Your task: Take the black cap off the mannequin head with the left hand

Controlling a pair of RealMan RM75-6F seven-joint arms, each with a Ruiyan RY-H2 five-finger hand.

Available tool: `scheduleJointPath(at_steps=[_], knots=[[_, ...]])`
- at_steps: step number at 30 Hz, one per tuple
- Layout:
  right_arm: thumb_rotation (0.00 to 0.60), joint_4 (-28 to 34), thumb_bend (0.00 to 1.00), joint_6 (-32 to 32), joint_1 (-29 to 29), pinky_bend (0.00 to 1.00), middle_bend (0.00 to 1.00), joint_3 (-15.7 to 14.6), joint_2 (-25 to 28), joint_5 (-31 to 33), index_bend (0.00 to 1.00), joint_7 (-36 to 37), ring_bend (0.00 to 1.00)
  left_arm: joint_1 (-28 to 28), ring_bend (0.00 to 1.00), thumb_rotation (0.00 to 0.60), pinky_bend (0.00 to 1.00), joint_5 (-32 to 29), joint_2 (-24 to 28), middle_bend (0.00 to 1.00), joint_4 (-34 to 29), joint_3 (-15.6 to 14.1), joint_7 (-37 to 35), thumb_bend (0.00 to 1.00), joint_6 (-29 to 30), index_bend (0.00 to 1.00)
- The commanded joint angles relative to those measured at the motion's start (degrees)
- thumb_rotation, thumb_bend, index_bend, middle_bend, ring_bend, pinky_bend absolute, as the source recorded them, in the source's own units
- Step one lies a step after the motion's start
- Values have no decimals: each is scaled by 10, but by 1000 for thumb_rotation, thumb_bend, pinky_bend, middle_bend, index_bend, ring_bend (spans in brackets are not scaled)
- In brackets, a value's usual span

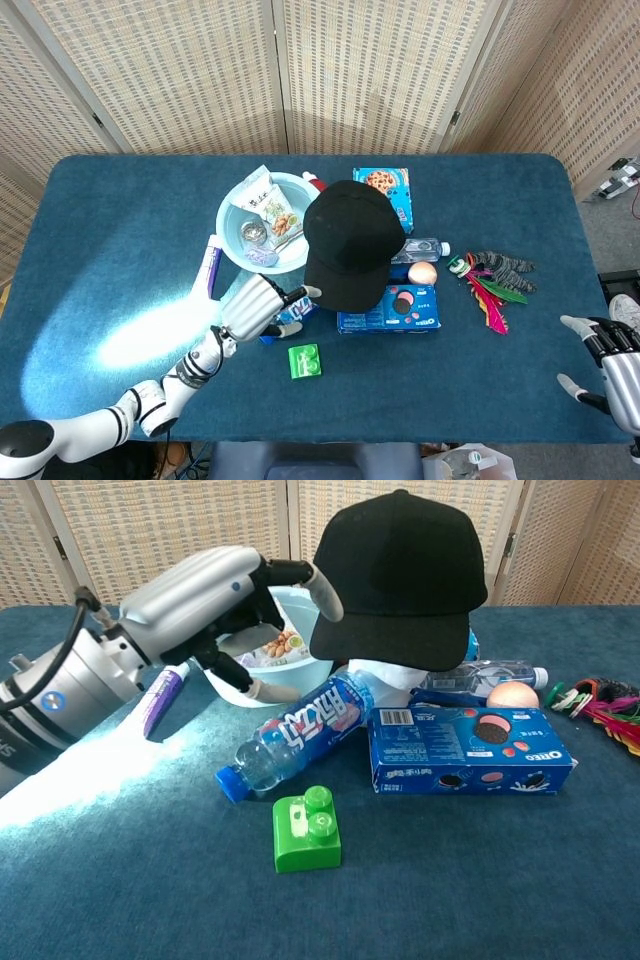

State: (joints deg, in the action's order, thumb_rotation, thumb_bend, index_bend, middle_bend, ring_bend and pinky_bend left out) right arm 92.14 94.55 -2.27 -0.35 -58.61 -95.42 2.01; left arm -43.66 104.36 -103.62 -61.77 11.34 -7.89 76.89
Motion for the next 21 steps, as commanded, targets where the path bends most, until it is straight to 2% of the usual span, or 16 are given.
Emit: scheduleJointPath(at_steps=[1,16,21], knots=[[600,-1,106,0,-2,258,294,1,1,5,254,2,224,-21,1000,600,1000,-5,-21,985,26,2,3,55,-6,384],[600,-7,106,3,-8,258,294,4,8,15,254,12,224,-90,1000,600,1000,-36,-105,989,140,14,-19,58,6,445],[600,-8,106,6,-11,258,294,4,9,15,254,14,224,-106,1000,600,1000,-48,-121,991,161,20,-14,114,9,461]])
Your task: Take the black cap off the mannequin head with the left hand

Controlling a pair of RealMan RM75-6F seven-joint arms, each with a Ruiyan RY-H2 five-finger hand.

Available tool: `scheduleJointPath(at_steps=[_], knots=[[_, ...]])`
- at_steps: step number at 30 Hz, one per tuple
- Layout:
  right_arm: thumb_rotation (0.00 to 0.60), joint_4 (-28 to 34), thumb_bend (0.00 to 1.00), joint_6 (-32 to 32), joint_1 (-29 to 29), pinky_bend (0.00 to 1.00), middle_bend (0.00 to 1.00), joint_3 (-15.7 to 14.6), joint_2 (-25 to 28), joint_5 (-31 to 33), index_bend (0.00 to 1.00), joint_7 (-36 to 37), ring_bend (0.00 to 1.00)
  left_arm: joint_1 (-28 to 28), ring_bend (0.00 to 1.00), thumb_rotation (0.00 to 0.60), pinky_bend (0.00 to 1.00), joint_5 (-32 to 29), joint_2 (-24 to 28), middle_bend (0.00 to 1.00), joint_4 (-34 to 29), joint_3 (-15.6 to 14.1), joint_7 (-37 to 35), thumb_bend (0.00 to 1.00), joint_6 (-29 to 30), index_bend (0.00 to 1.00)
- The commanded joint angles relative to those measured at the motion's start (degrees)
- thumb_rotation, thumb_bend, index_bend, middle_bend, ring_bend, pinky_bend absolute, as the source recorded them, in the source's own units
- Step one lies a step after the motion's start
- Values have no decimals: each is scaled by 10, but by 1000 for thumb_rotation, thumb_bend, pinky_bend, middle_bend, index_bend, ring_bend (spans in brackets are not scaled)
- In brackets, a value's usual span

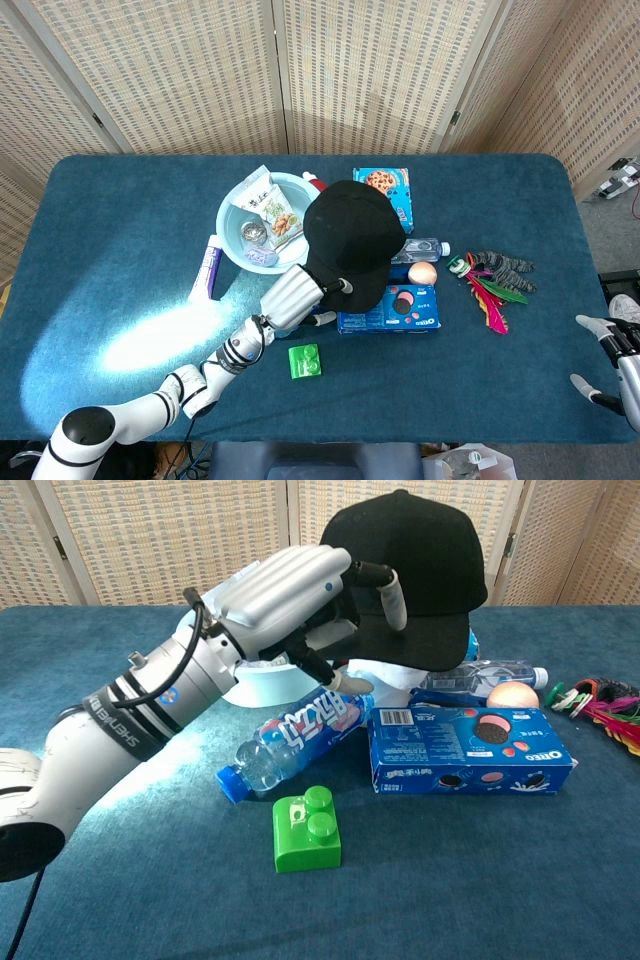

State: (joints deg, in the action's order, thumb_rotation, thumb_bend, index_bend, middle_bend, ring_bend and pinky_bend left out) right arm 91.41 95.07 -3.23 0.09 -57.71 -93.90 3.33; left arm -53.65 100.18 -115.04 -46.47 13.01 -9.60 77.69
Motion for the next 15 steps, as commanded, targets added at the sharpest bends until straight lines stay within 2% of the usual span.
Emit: scheduleJointPath(at_steps=[1,15], knots=[[600,-1,106,2,-2,258,294,0,1,0,254,2,223,-9,1000,600,1000,-11,-10,992,12,5,6,127,1,465],[600,-9,106,11,-11,258,294,1,3,4,254,10,223,-35,1000,600,1000,-47,-47,995,44,14,32,209,4,498]])
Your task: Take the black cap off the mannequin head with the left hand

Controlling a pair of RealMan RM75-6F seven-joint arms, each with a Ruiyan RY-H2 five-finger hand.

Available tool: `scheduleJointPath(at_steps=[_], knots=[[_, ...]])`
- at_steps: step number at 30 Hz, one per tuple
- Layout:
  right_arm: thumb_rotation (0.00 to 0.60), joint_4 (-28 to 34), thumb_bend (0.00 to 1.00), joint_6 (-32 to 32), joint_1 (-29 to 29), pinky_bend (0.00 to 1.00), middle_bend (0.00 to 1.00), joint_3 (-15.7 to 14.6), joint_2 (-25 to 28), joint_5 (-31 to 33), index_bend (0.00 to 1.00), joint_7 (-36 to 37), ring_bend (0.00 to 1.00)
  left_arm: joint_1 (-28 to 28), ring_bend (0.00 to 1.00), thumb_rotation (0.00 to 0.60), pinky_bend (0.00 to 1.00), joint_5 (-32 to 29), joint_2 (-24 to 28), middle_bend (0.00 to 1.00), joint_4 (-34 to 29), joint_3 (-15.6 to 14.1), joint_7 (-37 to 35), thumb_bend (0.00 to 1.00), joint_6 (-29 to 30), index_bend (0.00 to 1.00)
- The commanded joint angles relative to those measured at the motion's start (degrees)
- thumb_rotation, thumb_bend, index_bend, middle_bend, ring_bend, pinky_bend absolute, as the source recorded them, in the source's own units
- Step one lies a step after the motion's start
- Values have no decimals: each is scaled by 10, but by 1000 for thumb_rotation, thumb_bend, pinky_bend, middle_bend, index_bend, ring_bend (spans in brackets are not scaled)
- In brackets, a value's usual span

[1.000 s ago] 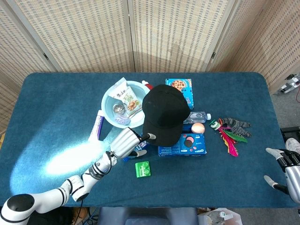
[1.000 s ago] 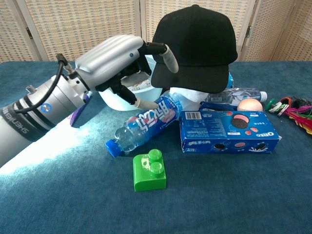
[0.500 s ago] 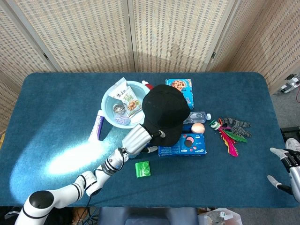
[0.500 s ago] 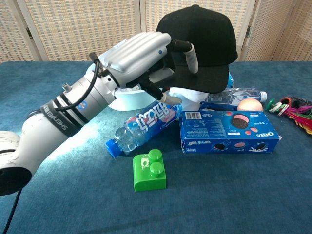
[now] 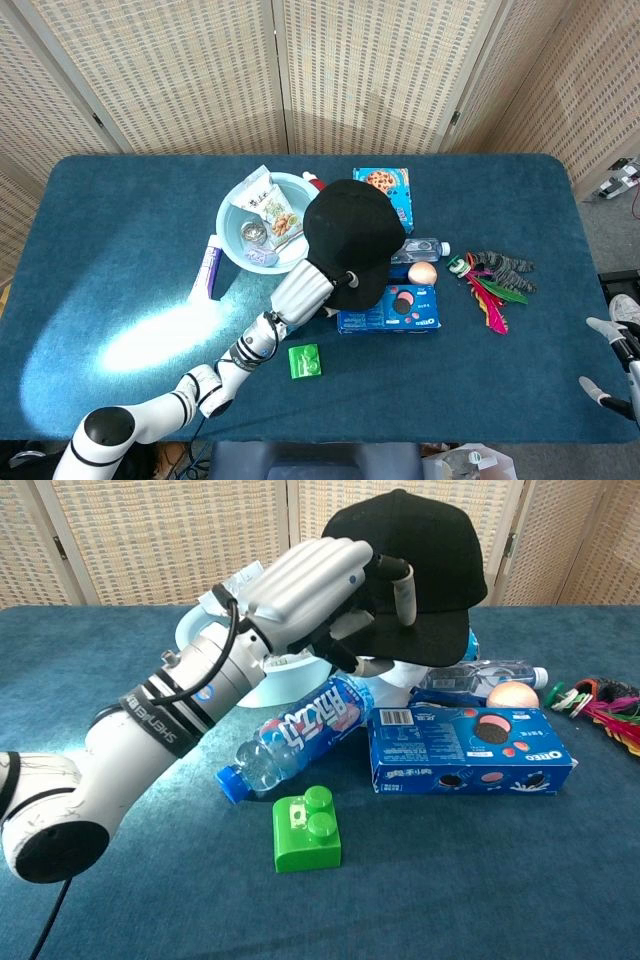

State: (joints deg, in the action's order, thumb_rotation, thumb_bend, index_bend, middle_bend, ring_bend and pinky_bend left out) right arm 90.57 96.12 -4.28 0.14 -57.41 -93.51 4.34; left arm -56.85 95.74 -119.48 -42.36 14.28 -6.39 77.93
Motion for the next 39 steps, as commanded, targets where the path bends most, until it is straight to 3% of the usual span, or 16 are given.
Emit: scheduleJointPath(at_steps=[1,10,17,31,39], knots=[[600,0,106,0,0,258,294,1,0,0,254,0,224,-5,1000,600,1000,-5,-5,996,5,2,0,229,2,502],[600,-1,106,0,-1,258,294,2,0,1,254,2,224,-8,1000,600,1000,-11,-8,1000,15,-1,-10,367,27,579],[600,1,106,3,-1,258,294,3,1,-4,254,1,224,-15,1000,600,1000,-11,11,1000,-7,6,-8,380,50,634],[600,-4,106,22,-13,258,294,0,1,-10,254,8,224,-42,1000,600,1000,-46,71,1000,-93,63,36,380,49,648],[600,-10,106,29,-17,258,294,1,0,-10,254,16,224,-56,1000,600,1000,-80,92,1000,-98,96,61,380,37,646]])
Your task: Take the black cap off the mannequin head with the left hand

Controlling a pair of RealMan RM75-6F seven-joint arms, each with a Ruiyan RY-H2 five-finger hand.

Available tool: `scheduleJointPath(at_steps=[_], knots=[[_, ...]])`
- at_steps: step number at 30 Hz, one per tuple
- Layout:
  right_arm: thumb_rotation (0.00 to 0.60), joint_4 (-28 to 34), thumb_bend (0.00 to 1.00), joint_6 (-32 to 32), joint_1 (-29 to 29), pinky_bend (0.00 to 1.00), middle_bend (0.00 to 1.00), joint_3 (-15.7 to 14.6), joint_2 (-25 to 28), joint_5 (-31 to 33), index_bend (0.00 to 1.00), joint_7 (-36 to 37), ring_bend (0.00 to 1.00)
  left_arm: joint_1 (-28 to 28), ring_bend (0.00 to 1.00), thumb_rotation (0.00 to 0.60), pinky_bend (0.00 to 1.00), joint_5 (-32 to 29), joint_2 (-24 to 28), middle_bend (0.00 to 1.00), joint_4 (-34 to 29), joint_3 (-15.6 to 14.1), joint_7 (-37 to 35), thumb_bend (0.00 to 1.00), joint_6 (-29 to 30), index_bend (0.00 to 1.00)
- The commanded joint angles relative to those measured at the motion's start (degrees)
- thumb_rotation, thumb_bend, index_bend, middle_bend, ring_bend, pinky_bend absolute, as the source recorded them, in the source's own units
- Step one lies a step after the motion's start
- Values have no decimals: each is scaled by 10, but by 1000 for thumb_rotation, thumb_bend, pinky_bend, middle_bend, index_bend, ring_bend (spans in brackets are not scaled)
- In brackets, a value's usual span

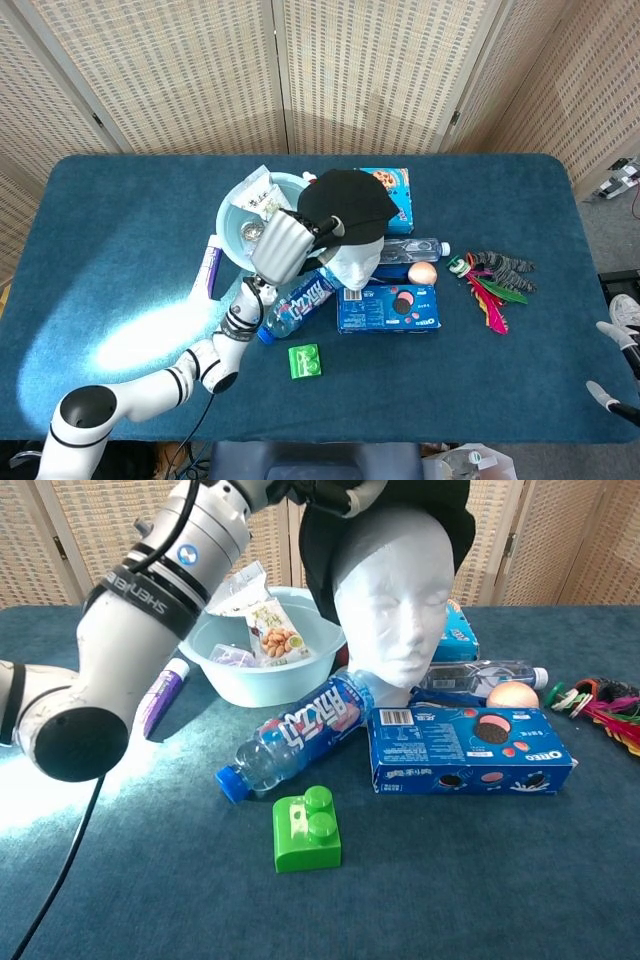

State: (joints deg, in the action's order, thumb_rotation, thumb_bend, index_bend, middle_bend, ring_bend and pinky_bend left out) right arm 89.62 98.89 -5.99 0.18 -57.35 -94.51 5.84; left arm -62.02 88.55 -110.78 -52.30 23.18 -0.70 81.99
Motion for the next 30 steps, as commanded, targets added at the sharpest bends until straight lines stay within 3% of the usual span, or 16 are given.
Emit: scheduleJointPath(at_steps=[1,9,18,30], knots=[[600,-1,106,2,-1,258,294,1,0,0,254,1,224,-5,1000,600,1000,-12,7,1000,3,10,5,380,-5,646],[600,-1,106,3,-1,258,294,1,-1,-3,254,1,224,-3,1000,600,1000,-42,30,1000,25,32,7,380,-1,642],[600,4,106,0,2,258,294,1,-1,-10,254,-3,224,29,1000,600,1000,-45,81,1000,35,26,-58,380,31,637],[600,9,106,-5,10,258,294,2,0,-19,254,-9,223,120,1000,600,1000,-33,175,1000,8,-17,-78,380,87,635]])
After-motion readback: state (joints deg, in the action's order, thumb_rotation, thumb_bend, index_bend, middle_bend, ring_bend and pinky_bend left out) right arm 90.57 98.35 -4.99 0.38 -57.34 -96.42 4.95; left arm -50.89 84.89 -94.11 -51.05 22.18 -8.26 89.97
